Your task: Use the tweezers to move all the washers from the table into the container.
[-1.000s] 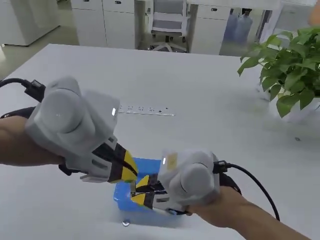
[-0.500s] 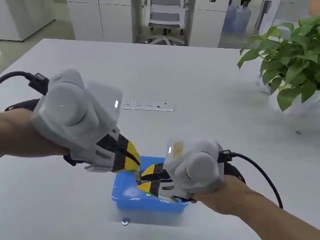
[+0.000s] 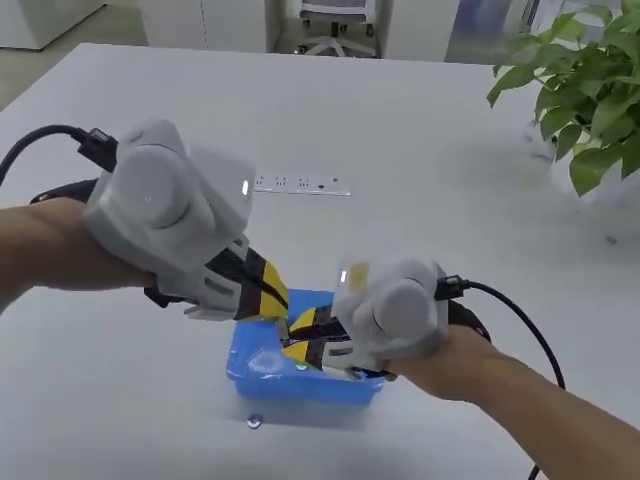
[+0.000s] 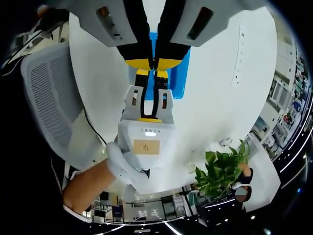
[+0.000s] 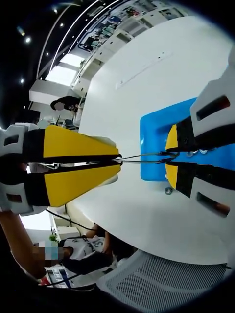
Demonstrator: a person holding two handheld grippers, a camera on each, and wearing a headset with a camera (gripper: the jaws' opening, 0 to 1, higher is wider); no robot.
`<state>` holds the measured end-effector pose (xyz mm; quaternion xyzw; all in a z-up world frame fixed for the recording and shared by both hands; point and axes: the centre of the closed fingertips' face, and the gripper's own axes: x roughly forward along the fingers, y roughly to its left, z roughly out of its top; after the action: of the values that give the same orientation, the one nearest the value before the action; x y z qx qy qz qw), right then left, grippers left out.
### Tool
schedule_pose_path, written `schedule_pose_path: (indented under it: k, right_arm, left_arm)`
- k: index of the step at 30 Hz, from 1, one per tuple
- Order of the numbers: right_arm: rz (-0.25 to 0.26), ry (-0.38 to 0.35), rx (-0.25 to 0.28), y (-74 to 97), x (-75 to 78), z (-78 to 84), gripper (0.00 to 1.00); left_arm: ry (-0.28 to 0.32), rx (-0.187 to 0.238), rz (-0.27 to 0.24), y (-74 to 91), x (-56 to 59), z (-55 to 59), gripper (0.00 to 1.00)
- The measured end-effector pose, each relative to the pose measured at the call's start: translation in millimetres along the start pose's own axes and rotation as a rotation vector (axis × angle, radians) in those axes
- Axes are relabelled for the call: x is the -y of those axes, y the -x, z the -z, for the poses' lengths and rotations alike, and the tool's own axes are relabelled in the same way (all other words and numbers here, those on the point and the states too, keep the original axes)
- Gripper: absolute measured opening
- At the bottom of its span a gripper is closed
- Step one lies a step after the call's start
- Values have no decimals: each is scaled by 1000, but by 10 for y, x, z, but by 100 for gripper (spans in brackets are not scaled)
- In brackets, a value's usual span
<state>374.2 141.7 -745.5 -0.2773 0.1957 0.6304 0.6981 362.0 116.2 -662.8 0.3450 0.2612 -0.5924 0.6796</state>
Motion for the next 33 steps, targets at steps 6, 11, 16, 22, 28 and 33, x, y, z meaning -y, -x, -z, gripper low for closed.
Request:
schedule_pose_path:
  k: [6, 11, 16, 22, 28, 33]
  right_arm:
    - [-14, -14, -12, -59, 14, 90, 9]
    - [-24, -25, -17, -100, 43, 135, 9]
    - [-35, -33, -24, -155, 52, 178, 9]
    - [-53, -38, -29, -217, 42, 206, 9]
    - [-65, -43, -36, -263, 47, 243, 9]
    - [-72, -46, -41, -289, 45, 263, 9]
  left_arm:
    - [17, -1, 11, -73, -31, 67, 5]
    - [25, 2, 20, -132, -62, 92, 5]
    - [33, 1, 32, -185, -89, 135, 5]
    - [46, 2, 40, -217, -101, 188, 5]
    - [57, -1, 47, -248, -116, 244, 5]
    - [62, -1, 51, -268, -126, 269, 5]
